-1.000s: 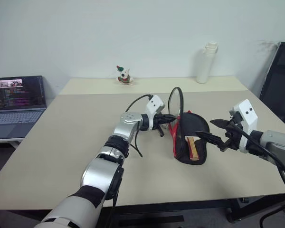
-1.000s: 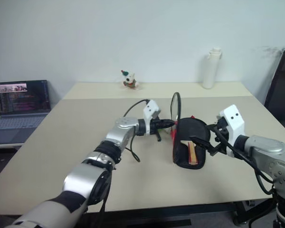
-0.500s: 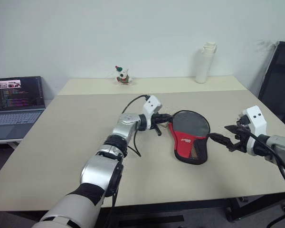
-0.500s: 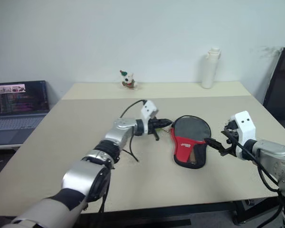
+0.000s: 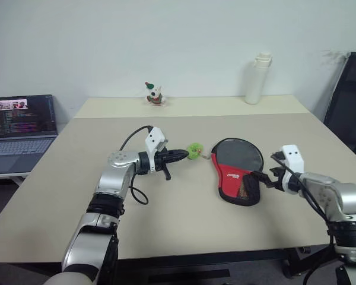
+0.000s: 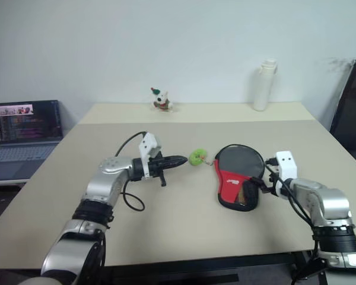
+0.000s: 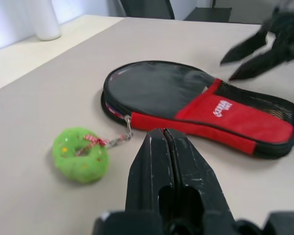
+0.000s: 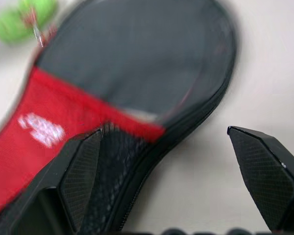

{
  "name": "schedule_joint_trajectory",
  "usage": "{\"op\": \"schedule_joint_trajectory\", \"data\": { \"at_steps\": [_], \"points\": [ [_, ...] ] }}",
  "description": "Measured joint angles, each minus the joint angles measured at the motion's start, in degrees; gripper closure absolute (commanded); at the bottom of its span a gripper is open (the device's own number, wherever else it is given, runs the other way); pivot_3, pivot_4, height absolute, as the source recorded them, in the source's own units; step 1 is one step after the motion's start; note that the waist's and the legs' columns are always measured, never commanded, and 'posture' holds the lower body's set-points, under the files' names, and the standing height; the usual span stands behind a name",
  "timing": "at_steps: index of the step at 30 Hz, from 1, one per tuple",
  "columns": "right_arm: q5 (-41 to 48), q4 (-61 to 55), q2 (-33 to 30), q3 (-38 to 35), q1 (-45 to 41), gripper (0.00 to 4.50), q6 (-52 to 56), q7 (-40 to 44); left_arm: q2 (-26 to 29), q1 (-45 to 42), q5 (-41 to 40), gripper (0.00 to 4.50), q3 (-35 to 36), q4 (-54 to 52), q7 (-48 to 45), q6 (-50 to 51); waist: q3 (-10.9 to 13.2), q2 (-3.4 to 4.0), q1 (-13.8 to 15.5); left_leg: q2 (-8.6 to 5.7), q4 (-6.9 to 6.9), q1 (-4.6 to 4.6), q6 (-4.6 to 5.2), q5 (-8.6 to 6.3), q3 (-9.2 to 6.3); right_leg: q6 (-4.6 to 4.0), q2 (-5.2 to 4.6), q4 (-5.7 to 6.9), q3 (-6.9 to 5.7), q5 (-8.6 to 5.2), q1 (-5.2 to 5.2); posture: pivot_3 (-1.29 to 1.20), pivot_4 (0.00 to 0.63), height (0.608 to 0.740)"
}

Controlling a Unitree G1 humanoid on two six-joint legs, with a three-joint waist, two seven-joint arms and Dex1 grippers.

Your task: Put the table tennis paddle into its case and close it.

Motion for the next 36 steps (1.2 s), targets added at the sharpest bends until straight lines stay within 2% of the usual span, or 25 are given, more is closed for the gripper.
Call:
{"op": "schedule_joint_trajectory", "data": {
  "at_steps": [8, 11, 15, 16, 23, 29, 36],
  "points": [
    [-4.2, 5.8, 0.6, 3.3, -2.1, 0.00, -4.6, 4.1, 1.0, 1.7, -0.8, 4.44, -0.1, -5.1, 1.6, 3.9, 0.0, 0.00, 0.0, -0.04, 0.02, 0.04, 0.00, 0.00, 0.02, 0.01, 0.01, 0.00, 0.00, 0.01, 0.02, 0.00, 0.150, 0.740],
    [-4.6, 8.7, 2.2, 3.2, -3.9, 0.55, -4.9, 4.8, 1.2, 1.8, -0.8, 4.50, -0.3, -5.1, 1.7, 4.4, 0.0, -0.03, -0.4, -0.04, 0.02, 0.11, 0.00, 0.00, 0.08, 0.01, 0.04, 0.06, 0.04, 0.01, 0.03, 0.00, 0.150, 0.740],
    [-4.6, 11.9, 3.5, 2.9, -6.0, 1.84, -4.4, 5.9, 1.3, 2.1, -0.8, 4.50, -0.6, -5.3, 1.8, 4.6, 0.0, -0.06, -0.6, -0.02, 0.02, 0.17, 0.00, 0.00, 0.06, 0.00, 0.06, 0.14, 0.03, 0.01, 0.05, 0.00, 0.150, 0.740],
    [-4.6, 12.6, 3.7, 2.7, -6.3, 2.32, -4.3, 6.4, 1.4, 2.3, -0.8, 4.50, -0.8, -5.6, 1.8, 4.6, 0.0, -0.06, -0.6, -0.02, 0.02, 0.17, 0.00, 0.00, 0.06, 0.00, 0.06, 0.14, 0.04, 0.01, 0.06, 0.00, 0.150, 0.740],
    [-3.9, 13.8, 5.9, 0.9, -7.3, 4.40, -1.7, 7.8, 3.8, 5.6, -2.8, 4.50, -0.9, -8.4, 0.1, 6.1, -0.1, -0.07, -0.8, 0.04, 0.02, 0.19, -0.01, 0.00, 0.06, -0.01, 0.05, 0.18, 0.06, 0.02, 0.06, 0.00, 0.150, 0.740],
    [-3.2, 10.5, 9.7, -0.6, -7.4, 4.46, 4.1, 7.7, 7.2, 8.6, -4.5, 4.50, -0.8, -10.1, -1.6, 8.0, -0.1, -0.08, -1.5, 0.08, -0.01, 0.18, 0.00, 0.00, 0.05, -0.02, 0.06, 0.18, 0.05, 0.02, 0.03, 0.00, 0.150, 0.740],
    [0.0, 2.4, 16.5, 0.7, -6.4, 4.46, 11.3, 6.6, 12.5, 15.8, -9.0, 4.50, -0.9, -19.1, -8.3, 11.5, -0.1, -0.06, -2.1, 0.17, -0.06, 0.11, 0.00, 0.00, 0.01, -0.04, 0.13, 0.25, 0.09, 0.02, -0.13, 0.00, 0.150, 0.740]
  ]
}}
